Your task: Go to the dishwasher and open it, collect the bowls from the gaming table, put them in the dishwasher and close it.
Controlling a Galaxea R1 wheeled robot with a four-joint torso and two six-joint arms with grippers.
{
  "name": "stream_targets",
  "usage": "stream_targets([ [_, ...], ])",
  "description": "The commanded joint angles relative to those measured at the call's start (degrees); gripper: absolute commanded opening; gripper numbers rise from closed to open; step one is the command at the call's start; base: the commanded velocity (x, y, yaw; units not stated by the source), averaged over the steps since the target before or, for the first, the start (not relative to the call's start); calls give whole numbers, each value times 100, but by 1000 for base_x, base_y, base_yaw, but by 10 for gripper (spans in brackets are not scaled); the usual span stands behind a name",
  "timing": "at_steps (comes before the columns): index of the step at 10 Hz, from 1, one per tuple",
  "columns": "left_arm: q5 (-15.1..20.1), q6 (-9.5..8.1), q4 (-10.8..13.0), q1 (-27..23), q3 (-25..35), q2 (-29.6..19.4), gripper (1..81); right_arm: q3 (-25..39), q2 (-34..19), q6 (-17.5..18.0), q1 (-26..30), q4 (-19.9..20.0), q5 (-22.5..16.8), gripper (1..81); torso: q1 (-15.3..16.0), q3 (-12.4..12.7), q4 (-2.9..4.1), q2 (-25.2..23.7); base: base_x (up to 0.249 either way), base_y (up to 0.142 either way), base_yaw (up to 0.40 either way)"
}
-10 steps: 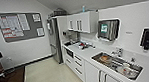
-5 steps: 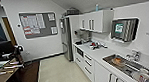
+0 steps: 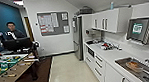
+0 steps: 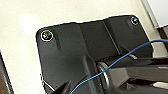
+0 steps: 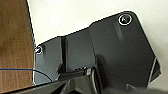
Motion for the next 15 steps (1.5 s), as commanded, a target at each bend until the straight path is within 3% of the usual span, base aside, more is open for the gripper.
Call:
stream_targets([
  [1, 276, 41, 61, -312, -5, -62, 811, 31, 24, -30, 311, -72, -220, 811, 0, 0, 0, 0, 0, 0, 357],
  [15, 267, 120, 61, -294, -224, 0, 811, 5, -11, -21, 408, -46, -220, 811, 0, 0, 0, 0, 0, 0, 357],
])
